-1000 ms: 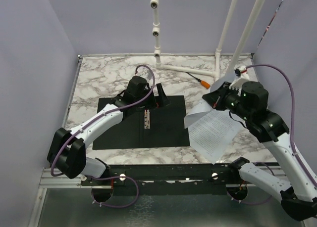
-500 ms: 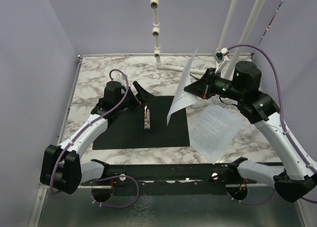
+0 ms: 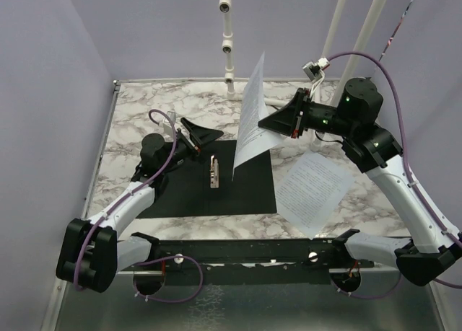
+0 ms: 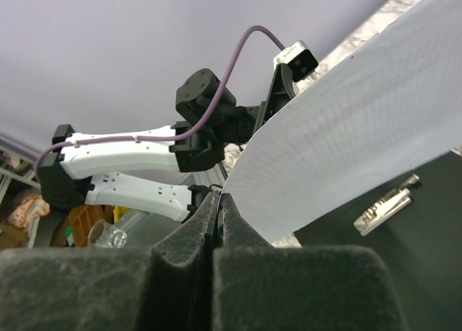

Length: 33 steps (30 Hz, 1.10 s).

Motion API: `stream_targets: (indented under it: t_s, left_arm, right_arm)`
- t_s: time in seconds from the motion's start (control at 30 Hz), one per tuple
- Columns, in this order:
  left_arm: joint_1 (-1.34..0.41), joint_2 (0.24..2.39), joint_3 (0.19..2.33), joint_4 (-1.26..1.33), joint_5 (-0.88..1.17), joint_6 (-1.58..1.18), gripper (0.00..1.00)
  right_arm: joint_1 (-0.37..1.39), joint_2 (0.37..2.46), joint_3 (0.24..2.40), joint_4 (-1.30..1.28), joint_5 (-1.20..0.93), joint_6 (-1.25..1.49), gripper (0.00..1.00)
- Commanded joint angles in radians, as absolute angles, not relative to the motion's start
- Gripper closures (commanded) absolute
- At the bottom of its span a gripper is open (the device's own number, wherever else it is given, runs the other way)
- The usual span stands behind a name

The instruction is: Put the files into the folder

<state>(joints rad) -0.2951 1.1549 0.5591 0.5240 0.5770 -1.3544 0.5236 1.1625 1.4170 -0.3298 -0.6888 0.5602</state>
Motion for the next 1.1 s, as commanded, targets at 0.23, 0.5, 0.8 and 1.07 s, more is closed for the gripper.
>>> stream_targets:
  t_s: [0.23, 0.5, 0.8, 1.07]
  left_arm:
    - [-0.288, 1.075, 0.488, 0.916, 0.577, -1.624, 0.01]
    - [-0.288, 1.082, 0.426, 1.082, 0.568, -1.744, 0.01]
    - [-0.288, 1.087, 0.399, 1.231, 0.554, -1.849, 0.01]
    - [-0.288, 1.108, 0.350, 1.413, 0.537, -1.937, 0.01]
  right_arm:
    - [0.583, 1.208, 1.488, -0.113, -0.878, 0.662, 1.00]
    - [0.657, 1.260, 1.537, -0.048, -0.917, 0.675, 0.99]
    - [0.702, 1.252, 1.500, 0.051, -0.938, 0.707, 0.99]
    - [0.707, 1.174, 1.344, 0.093, -0.881, 0.706, 1.00]
